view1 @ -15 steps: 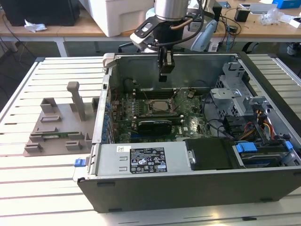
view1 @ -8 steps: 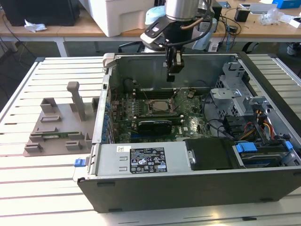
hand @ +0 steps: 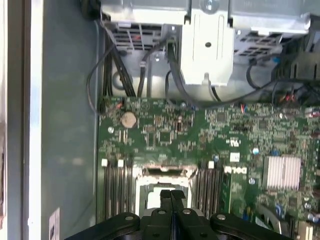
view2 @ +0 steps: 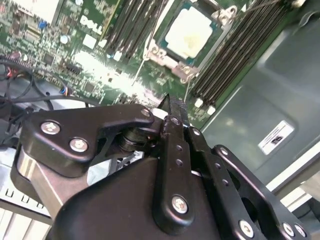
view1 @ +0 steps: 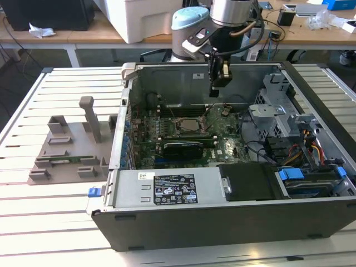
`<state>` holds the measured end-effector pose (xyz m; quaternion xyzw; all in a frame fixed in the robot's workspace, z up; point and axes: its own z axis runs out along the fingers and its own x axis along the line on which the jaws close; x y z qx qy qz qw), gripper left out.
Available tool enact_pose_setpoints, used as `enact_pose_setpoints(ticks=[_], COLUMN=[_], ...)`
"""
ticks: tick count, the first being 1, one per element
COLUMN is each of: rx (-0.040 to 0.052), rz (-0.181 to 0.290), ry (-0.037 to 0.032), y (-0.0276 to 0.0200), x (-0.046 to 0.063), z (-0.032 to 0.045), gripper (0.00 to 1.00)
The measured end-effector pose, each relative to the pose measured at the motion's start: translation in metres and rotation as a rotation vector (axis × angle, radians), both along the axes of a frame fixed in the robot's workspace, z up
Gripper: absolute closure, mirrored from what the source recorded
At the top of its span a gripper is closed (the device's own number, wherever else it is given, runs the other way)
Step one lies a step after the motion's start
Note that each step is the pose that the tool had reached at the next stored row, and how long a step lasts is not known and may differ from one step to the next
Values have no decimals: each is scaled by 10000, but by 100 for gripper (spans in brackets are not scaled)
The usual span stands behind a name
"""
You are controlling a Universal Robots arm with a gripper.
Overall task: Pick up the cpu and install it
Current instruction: 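Close the cpu cover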
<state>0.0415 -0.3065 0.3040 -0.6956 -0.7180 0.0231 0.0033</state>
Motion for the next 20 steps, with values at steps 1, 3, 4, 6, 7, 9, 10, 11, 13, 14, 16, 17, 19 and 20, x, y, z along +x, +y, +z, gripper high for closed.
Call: enact_pose_setpoints(ticks=[1,3,4,6,7,9,10,11,13,14,16,17,19,20], rx=[0,-3,-5,-6,-6,-7,-7,-8,-7,-7,-8,-8,-7,-8], rz=[1,12,38,228,260,267,268,267,268,267,265,266,267,267], ry=[5,24,27,29,28,31,31,32,32,31,32,32,32,32], y=[0,5,6,9,9,10,9,9,10,10,9,9,9,9], x=[24,114,133,198,215,246,252,260,289,295,297,297,298,298], z=[-10,-67,-85,-156,-176,-230,-248,-273,-358,-383,-414,-423,-439,-446], gripper=[89,89,89,89,89,89,89,89,89,89,89,89,89,89])
